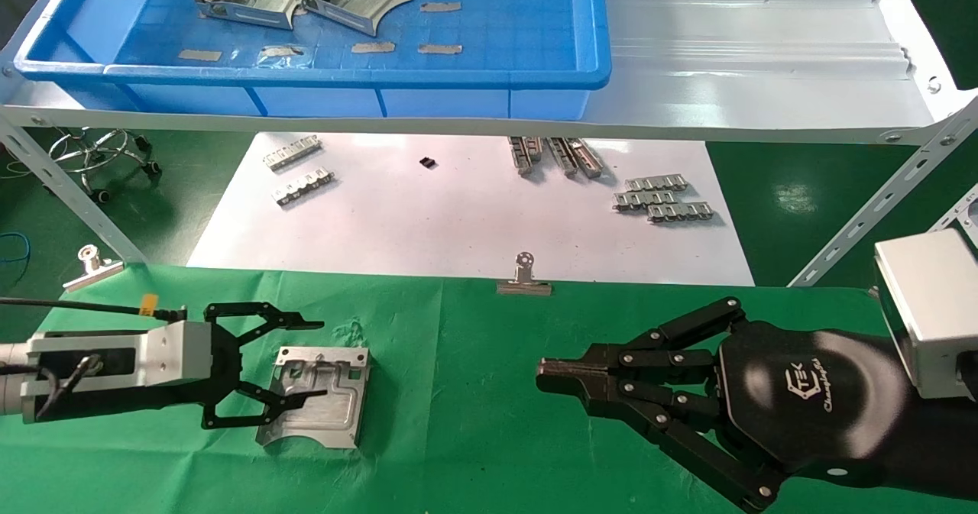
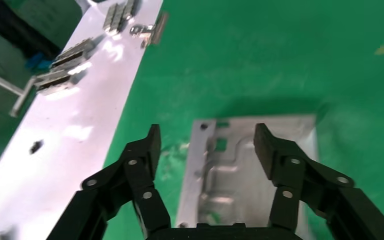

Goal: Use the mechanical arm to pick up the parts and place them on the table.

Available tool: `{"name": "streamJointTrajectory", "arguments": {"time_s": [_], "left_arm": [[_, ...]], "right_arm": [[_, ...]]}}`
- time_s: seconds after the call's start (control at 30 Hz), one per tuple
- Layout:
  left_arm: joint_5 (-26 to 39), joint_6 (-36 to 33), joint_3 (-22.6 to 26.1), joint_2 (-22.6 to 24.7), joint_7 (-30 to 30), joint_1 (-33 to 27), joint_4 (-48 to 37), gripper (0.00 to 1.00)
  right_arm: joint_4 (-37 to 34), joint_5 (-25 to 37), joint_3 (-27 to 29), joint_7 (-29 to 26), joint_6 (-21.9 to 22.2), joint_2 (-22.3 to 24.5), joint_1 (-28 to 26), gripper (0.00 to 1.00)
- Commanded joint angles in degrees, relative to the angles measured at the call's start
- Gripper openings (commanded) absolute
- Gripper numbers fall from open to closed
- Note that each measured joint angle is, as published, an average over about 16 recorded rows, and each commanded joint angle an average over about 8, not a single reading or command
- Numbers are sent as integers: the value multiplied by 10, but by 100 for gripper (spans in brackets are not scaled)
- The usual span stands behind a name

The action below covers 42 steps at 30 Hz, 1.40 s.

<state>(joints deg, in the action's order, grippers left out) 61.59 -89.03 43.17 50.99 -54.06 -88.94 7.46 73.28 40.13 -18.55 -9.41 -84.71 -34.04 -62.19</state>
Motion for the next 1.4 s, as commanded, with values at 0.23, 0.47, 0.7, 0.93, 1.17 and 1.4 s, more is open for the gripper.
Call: {"name": "streamJointTrajectory", "arguments": {"time_s": [0.23,0.47,0.7,0.93,1.17,1.4], "left_arm": [[-18,-4,-26,-17,81,25,64,100],[-43,1,-59,-36,158,59,145,100],[-67,6,-92,-56,234,92,225,100],[-91,11,-125,-75,311,126,306,100],[-115,16,-159,-94,388,159,387,100],[-139,21,-192,-113,464,193,467,100]], "right_arm": [[0,0,0,0,0,0,0,100],[0,0,0,0,0,0,0,100],[0,0,0,0,0,0,0,100],[0,0,-1,0,0,0,0,100],[0,0,-1,0,0,0,0,100],[0,-1,-1,0,0,0,0,100]]}}
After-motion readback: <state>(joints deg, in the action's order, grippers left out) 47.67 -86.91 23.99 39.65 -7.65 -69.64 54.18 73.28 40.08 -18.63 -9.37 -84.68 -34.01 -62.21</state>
